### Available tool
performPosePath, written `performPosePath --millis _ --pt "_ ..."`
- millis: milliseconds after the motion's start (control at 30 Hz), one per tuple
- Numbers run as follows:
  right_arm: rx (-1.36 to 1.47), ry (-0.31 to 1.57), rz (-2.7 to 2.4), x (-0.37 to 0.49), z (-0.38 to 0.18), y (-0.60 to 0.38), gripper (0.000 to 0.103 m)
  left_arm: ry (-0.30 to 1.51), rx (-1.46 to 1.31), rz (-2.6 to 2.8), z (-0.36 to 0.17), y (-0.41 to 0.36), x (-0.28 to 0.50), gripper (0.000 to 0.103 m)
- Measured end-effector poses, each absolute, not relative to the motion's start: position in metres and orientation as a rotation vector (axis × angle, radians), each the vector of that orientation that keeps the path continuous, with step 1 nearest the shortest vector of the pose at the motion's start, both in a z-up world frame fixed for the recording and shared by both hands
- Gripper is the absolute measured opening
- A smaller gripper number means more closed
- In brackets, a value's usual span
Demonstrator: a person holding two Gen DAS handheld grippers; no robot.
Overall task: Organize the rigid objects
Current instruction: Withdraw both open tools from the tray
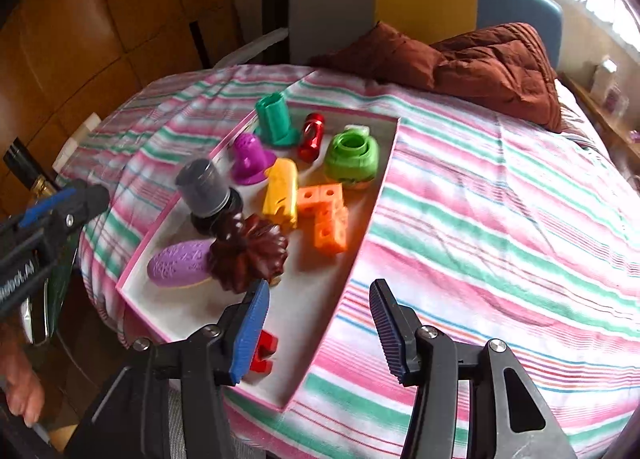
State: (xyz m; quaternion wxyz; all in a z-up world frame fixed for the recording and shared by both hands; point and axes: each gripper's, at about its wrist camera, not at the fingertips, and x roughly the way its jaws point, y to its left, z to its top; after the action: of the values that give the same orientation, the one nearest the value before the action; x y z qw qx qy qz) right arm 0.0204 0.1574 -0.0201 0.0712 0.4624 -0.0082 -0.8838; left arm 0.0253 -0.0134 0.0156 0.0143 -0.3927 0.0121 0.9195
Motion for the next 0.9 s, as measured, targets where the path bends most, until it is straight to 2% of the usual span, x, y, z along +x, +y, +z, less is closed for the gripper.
performPosePath --millis 67,167,267,333,533,900 --pt "1.374 -0.017 -2.681 0.019 -0.016 0.159 0.055 0.056 -1.235 2.851 0.015 -0.010 0.026 0.042" --pt "1.353 -0.030 -2.717 0.016 -0.009 0.162 0.063 0.070 -1.259 2.836 0.014 -0.006 0.026 0.042" --pt "1.334 -0.022 -2.752 0.013 -0.002 0.162 0.064 0.079 -1.298 2.824 0.014 -0.005 0.024 0.042" --pt "1.330 -0.028 -2.765 0.010 0.002 0.162 0.069 0.087 -1.317 2.826 0.014 -0.005 0.023 0.042" --pt "1.327 -0.036 -2.797 0.005 0.009 0.159 0.077 0.103 -1.335 2.852 0.015 -0.009 0.025 0.042" --pt "1.332 -0.079 -2.818 0.001 0.013 0.157 0.079 0.033 -1.371 2.836 0.011 -0.017 0.020 0.042"
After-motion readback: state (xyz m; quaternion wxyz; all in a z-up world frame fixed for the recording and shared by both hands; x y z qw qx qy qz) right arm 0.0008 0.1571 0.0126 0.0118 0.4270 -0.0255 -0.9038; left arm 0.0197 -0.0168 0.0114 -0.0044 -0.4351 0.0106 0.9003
